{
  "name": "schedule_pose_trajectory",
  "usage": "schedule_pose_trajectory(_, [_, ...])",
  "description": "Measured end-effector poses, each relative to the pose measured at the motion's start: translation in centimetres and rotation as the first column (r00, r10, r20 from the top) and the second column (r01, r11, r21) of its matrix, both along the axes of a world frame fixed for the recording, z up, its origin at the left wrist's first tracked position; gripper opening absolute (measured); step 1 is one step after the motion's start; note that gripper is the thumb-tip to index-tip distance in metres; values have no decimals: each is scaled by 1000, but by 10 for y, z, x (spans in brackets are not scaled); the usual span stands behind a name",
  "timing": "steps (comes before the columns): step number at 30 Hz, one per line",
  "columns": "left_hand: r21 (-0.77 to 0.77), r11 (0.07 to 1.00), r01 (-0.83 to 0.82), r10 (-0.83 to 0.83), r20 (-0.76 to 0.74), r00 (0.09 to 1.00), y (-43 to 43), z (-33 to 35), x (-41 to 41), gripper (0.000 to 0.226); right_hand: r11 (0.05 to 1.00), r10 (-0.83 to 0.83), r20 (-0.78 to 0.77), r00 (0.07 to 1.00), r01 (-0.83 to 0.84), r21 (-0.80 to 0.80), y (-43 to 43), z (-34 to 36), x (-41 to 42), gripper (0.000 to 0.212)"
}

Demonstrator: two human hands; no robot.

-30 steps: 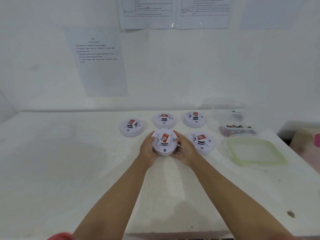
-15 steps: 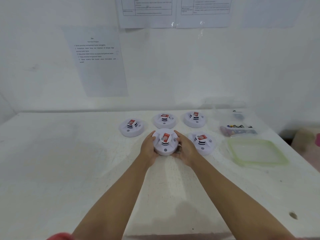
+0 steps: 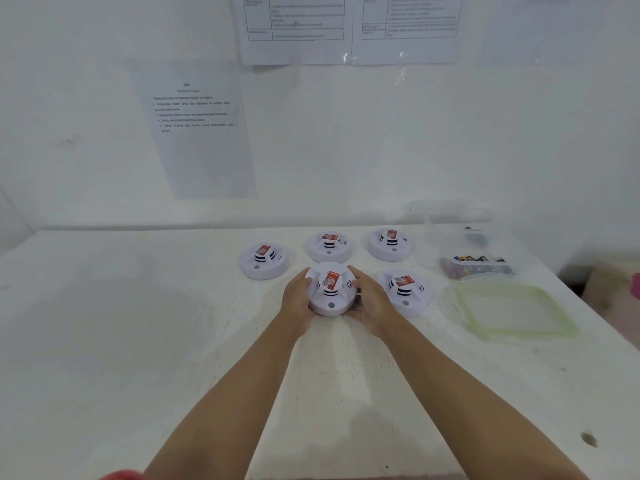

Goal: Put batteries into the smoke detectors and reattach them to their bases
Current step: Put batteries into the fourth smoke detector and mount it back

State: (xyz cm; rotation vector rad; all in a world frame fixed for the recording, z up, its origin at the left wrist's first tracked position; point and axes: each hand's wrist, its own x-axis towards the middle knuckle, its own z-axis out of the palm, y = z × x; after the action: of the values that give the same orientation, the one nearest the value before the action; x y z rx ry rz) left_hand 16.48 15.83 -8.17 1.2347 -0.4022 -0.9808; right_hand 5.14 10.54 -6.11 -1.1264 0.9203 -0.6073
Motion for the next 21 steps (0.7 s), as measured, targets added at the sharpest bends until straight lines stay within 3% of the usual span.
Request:
schedule_pose_trajectory(4, [63, 998, 11, -17, 90, 996, -2, 1, 3, 28, 999, 12, -31, 999, -13, -49, -1, 0, 1, 36])
schedule_pose_trajectory(12, [131, 991, 14, -49, 269, 962, -4, -3, 10, 22, 985, -70, -259, 963, 26, -169, -3, -5, 11, 33])
schedule_pose_trajectory(21, [182, 983, -22, -49, 373, 927, -4, 0, 5, 17, 965, -115, -289, 951, 38, -259, -1, -2, 9, 32])
